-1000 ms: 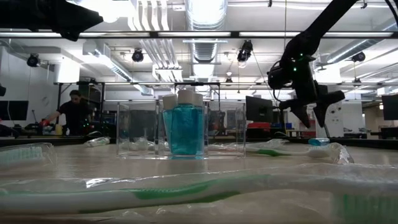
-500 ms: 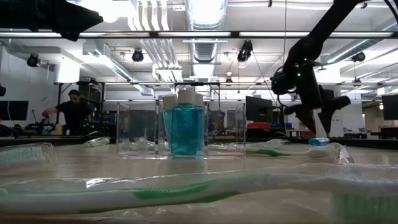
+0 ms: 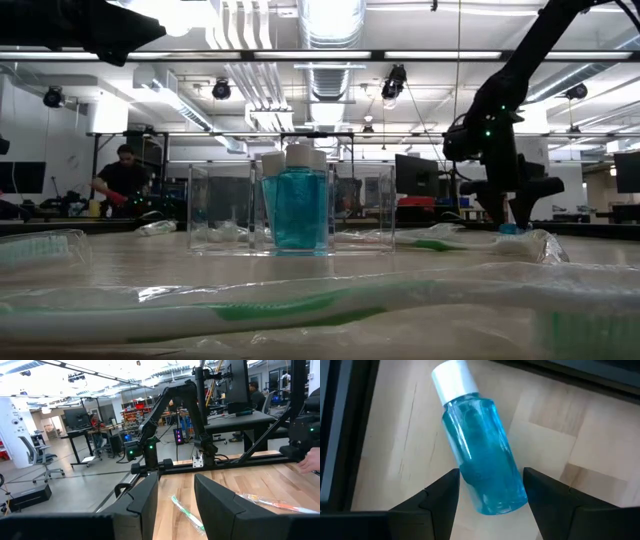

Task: Pick & Place toothbrushing station
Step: Put the blue mouthwash bottle into the transparent organizer

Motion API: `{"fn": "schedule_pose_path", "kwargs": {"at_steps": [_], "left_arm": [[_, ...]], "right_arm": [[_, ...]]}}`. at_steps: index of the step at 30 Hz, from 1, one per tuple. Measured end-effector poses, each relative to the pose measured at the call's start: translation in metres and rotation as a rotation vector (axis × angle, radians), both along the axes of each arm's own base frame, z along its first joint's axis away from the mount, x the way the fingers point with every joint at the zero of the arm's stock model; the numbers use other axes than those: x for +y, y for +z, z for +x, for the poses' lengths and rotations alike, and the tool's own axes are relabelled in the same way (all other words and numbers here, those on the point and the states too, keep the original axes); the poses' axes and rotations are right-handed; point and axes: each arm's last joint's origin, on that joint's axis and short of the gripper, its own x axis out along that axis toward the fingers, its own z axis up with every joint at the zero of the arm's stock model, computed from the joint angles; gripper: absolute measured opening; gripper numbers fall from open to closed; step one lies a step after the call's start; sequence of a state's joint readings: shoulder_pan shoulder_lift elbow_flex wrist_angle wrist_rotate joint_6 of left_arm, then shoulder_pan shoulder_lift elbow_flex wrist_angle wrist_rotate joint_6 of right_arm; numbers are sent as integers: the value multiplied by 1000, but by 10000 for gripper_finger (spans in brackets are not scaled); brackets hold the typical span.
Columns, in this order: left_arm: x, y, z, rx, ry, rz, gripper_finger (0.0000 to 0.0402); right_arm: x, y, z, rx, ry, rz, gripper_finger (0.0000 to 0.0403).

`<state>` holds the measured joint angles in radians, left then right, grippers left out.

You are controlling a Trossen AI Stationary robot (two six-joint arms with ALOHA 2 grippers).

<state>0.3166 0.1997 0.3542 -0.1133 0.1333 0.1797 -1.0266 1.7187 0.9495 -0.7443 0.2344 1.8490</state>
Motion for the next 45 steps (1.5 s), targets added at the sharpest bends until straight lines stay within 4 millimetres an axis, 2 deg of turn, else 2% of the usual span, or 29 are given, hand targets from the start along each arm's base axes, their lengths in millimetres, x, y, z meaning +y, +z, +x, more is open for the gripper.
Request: {"fn": "schedule_pose_path", "kwargs": {"at_steps": [22,29,45], "left_arm": [[0,0,0,0,0,0,133],[0,0,0,0,0,0,133],[0,0,0,0,0,0,133]], "right_arm": [[-3,2,2,-13,5,-24,215],[-7,6,4,-7,97,-31,215],[-7,6,4,-5,99,-31,215]]}}
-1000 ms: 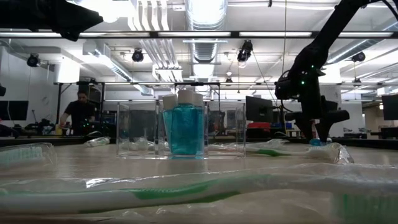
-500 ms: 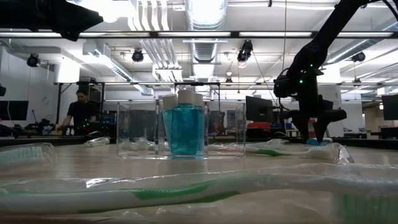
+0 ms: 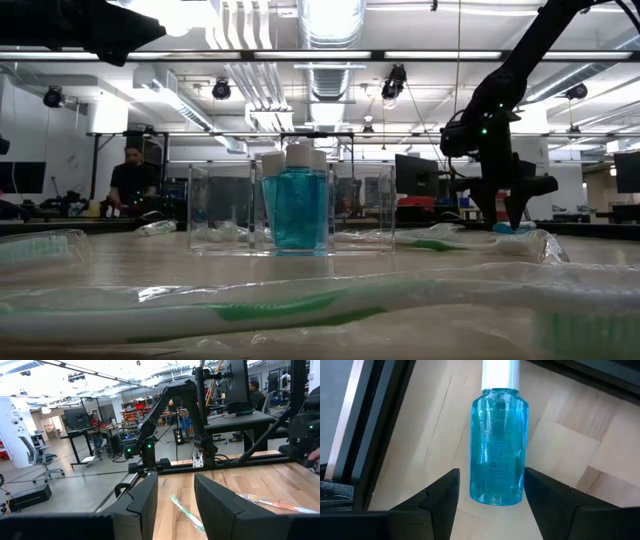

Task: Pick & Place toothbrushing station
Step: Put the blue mouthwash bottle into the transparent organizer

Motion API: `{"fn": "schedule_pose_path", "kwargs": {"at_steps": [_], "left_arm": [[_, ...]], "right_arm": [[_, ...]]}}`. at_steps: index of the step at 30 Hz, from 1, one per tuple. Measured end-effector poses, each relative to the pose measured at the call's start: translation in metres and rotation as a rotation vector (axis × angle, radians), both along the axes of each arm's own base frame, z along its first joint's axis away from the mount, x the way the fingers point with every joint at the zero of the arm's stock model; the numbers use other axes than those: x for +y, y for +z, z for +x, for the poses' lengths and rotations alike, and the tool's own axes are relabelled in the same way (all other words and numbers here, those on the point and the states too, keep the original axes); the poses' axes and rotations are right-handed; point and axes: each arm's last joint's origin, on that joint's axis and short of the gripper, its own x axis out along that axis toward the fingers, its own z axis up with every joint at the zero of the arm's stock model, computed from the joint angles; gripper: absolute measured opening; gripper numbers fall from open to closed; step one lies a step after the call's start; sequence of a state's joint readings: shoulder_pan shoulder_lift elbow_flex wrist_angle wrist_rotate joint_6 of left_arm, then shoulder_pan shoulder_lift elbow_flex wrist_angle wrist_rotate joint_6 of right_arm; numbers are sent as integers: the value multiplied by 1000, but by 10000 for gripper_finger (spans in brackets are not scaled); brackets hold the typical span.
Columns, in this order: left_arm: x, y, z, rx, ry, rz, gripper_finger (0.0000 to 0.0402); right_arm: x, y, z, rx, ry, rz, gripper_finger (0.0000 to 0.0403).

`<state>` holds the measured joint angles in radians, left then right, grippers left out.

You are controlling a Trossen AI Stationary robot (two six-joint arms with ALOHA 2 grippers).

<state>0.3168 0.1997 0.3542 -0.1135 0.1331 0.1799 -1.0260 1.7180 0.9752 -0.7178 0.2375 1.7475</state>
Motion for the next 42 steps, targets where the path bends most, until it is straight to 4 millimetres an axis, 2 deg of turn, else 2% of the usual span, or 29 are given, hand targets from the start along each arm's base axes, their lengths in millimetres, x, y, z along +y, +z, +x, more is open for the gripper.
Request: {"fn": "schedule_pose_path", "kwargs": {"at_steps": [5,13,20,32,42], "left_arm": [[0,0,0,0,0,0,133],[0,0,0,0,0,0,133],[0,0,0,0,0,0,133],[0,0,0,0,0,0,133],[0,0,0,0,-1,0,133]], "right_arm": [[0,0,0,-6,-27,-5,215],[0,0,0,9,42,5,215],[0,0,0,-10,-69,-13,215],[2,-8,-1,-10,-118,17,213],[-1,-7,1,-18,-100,14,170]]}}
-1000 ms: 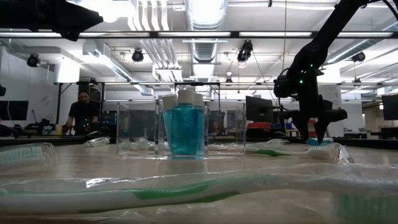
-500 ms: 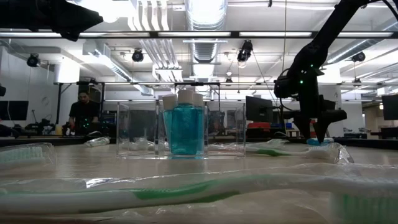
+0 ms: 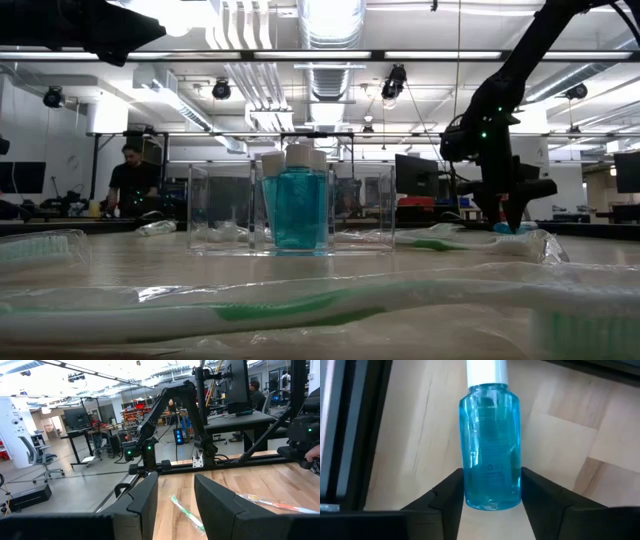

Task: Pick & Place toothbrushing station
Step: Put the blue mouthwash bottle into the transparent organizer

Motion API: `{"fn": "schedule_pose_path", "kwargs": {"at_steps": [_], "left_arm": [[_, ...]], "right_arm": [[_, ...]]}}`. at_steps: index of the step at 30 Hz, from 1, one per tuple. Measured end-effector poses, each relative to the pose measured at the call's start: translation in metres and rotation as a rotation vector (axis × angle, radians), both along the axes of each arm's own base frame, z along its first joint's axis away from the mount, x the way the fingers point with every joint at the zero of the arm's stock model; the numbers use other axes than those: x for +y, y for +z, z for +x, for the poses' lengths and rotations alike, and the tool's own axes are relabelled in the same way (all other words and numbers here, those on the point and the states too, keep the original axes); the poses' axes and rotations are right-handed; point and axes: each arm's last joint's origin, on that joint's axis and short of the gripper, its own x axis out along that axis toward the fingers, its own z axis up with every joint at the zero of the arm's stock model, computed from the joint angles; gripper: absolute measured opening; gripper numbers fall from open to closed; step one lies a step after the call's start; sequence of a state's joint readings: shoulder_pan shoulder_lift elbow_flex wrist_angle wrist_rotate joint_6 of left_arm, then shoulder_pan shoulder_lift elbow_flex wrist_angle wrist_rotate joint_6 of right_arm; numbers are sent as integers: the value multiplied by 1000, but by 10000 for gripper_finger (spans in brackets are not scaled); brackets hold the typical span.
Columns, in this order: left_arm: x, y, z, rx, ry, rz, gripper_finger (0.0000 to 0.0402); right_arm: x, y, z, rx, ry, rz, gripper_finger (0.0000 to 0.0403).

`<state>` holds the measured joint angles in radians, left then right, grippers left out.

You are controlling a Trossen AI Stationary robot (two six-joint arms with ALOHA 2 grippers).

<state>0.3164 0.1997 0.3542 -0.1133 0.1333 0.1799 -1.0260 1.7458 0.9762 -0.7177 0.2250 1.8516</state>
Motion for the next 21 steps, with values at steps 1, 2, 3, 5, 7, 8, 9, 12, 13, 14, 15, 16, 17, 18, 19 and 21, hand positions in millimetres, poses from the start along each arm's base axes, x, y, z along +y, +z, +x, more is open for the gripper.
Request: {"fn": "schedule_pose_path", "kwargs": {"at_steps": [1,2,3,5,7,8,9,12,13,14,15,16,17,18,19,21], "left_arm": [[0,0,0,0,0,0,133],[0,0,0,0,1,0,133],[0,0,0,0,0,0,133],[0,0,0,0,0,0,133],[0,0,0,0,0,0,133],[0,0,0,0,0,0,133],[0,0,0,0,0,0,133],[0,0,0,0,0,0,133],[0,0,0,0,1,0,133],[0,0,0,0,0,0,133],[0,0,0,0,0,0,133],[0,0,0,0,0,0,133],[0,0,0,0,0,0,133],[0,0,0,0,0,0,133],[0,0,0,0,0,0,133],[0,0,0,0,0,0,133]], "right_arm": [[0,0,0,-1,0,-3,165],[-1,0,0,-3,0,-6,161],[-1,0,1,-5,1,-10,157],[-2,0,1,-9,3,-18,153],[-2,0,1,-10,3,-20,151],[-2,0,1,-11,3,-22,150],[-2,0,1,-12,3,-22,150],[-2,0,2,-28,6,-15,151],[-2,0,3,-38,8,-13,152],[-2,0,4,-46,13,-13,154],[-2,0,6,-50,17,-17,155],[-1,0,7,-54,22,-22,155],[-1,0,9,-58,28,-25,156],[0,1,11,-63,30,-29,156],[1,1,14,-72,30,-31,155],[3,1,18,-96,33,-34,154]]}}
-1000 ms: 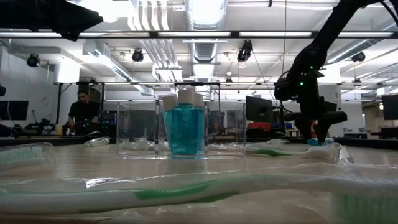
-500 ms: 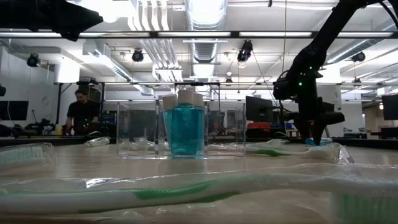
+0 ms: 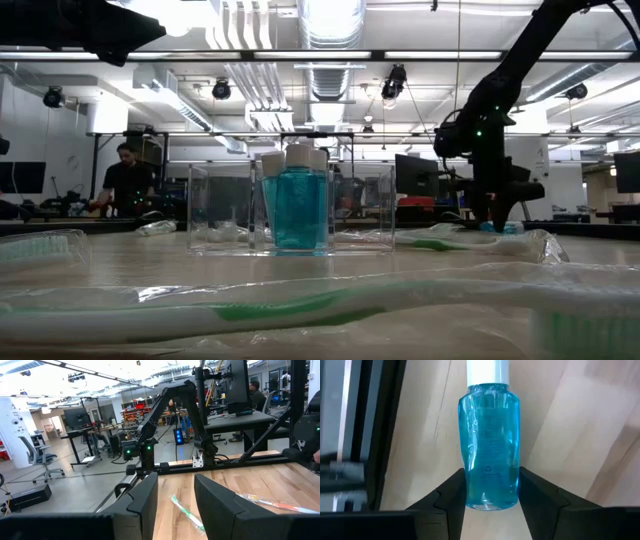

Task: Pick & Place toothbrushing station
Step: Put the blue mouthwash bottle into the transparent organizer

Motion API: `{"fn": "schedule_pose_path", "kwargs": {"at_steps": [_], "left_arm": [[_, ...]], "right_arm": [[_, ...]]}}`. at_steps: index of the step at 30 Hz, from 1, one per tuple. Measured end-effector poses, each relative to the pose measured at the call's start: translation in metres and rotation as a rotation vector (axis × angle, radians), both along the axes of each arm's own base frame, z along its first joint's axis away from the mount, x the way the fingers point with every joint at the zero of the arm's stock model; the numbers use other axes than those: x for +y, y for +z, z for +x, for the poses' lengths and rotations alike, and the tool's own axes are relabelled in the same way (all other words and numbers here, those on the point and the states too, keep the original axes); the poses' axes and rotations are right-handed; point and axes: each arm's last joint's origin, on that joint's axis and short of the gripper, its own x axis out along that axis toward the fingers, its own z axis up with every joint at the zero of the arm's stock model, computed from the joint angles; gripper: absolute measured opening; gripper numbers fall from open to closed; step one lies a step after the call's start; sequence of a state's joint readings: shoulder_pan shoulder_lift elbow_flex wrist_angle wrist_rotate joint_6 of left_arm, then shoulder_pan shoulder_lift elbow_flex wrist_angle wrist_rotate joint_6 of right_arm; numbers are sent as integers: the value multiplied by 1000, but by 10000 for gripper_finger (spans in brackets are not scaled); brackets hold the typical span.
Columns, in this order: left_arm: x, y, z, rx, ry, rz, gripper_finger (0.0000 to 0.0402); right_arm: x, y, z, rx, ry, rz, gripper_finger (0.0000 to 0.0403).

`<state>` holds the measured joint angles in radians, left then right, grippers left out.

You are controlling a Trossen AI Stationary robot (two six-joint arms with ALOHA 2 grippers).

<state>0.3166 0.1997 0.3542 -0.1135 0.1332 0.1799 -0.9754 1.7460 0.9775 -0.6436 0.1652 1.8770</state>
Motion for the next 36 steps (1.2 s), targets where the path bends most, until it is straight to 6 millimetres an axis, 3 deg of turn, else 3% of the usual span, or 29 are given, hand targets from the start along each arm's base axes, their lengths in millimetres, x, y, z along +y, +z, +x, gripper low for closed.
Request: {"fn": "schedule_pose_path", "kwargs": {"at_steps": [20,36], "left_arm": [[0,0,0,0,0,0,133],[0,0,0,0,0,0,133]], "right_arm": [[27,3,58,-211,109,-58,161],[72,5,105,-283,232,-87,162]]}}
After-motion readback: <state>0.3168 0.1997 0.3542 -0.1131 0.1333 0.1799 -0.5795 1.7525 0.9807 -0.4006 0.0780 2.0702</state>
